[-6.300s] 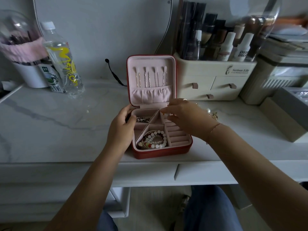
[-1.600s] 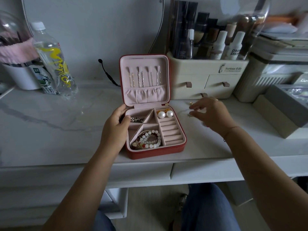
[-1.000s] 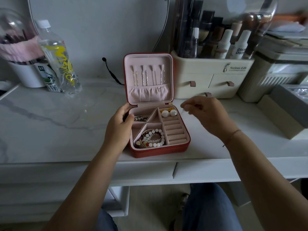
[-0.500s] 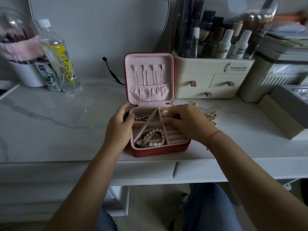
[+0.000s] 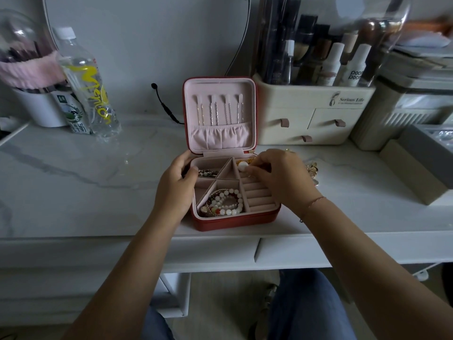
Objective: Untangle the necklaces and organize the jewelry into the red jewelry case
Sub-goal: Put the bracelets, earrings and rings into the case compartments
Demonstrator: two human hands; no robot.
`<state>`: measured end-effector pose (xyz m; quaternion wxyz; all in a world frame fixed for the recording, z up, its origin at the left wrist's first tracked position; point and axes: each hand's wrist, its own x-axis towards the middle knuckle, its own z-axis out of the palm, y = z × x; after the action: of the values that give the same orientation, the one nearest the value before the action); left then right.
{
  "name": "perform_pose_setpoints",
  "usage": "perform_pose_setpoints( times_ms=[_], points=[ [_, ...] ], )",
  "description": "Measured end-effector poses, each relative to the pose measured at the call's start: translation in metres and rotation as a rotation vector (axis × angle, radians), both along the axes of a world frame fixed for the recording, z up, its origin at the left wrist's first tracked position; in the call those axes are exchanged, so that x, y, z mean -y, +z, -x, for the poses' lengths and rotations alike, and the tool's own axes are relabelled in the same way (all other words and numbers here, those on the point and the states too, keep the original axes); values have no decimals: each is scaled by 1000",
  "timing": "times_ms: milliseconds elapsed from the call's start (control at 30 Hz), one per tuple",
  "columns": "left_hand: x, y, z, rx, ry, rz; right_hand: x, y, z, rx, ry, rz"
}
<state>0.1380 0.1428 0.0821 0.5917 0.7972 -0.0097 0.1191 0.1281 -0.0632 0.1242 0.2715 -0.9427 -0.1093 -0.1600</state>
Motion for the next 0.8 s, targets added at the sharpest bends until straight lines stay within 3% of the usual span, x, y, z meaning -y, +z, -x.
perform_pose_setpoints(
  times_ms=[800],
  points=[
    [0, 0, 0, -11, 0, -14, 1, -2, 7, 60, 170, 22]
  ],
)
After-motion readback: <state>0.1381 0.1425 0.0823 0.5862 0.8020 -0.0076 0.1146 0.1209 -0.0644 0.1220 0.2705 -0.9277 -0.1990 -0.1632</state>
